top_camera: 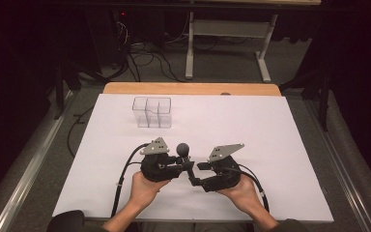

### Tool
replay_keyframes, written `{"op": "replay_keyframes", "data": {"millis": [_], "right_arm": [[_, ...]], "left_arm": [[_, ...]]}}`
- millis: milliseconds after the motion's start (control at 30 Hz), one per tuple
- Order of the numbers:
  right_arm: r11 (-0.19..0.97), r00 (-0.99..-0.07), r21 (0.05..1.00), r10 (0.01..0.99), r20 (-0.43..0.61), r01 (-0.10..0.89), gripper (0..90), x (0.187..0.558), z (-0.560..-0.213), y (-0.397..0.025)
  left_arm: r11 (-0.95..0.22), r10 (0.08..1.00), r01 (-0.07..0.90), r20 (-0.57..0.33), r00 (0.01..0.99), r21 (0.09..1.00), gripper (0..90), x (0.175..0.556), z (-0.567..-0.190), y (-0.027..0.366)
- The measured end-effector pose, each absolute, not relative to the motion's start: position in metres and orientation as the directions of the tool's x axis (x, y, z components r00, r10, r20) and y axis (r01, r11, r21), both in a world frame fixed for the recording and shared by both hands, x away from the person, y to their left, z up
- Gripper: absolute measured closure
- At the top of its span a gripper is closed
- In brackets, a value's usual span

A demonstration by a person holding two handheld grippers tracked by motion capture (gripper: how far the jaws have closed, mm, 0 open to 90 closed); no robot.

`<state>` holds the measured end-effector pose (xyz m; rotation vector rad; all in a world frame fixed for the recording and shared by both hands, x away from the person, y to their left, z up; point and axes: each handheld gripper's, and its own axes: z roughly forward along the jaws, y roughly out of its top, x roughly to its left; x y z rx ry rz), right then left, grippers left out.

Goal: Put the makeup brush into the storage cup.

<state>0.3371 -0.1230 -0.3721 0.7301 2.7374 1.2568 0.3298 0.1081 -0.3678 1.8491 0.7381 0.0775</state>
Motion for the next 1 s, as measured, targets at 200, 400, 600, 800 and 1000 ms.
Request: {"op": "replay_keyframes", "data": {"millis": [200,400,600,800,1000], "right_arm": [[0.554,-0.890,0.738,0.433,0.139,0.385,39.4,0.335,-0.368,-0.131],[0.498,-0.865,0.775,0.487,0.122,0.389,41.2,0.335,-0.362,-0.145],[0.460,-0.844,0.793,0.522,0.122,0.399,40.1,0.338,-0.358,-0.161],[0.452,-0.832,0.797,0.543,0.110,0.400,39.7,0.340,-0.357,-0.169],[0.435,-0.815,0.805,0.570,0.100,0.403,39.7,0.341,-0.355,-0.178]], "left_arm": [[-0.213,0.516,0.448,-0.289,0.806,0.868,69.9,0.329,-0.367,0.110],[-0.216,0.517,0.453,-0.292,0.804,0.865,69.8,0.329,-0.366,0.110],[-0.227,0.510,0.455,-0.292,0.809,0.861,69.8,0.328,-0.366,0.109],[-0.226,0.513,0.453,-0.290,0.808,0.862,69.8,0.328,-0.365,0.110],[-0.233,0.522,0.456,-0.285,0.804,0.859,69.8,0.329,-0.365,0.111]]}}
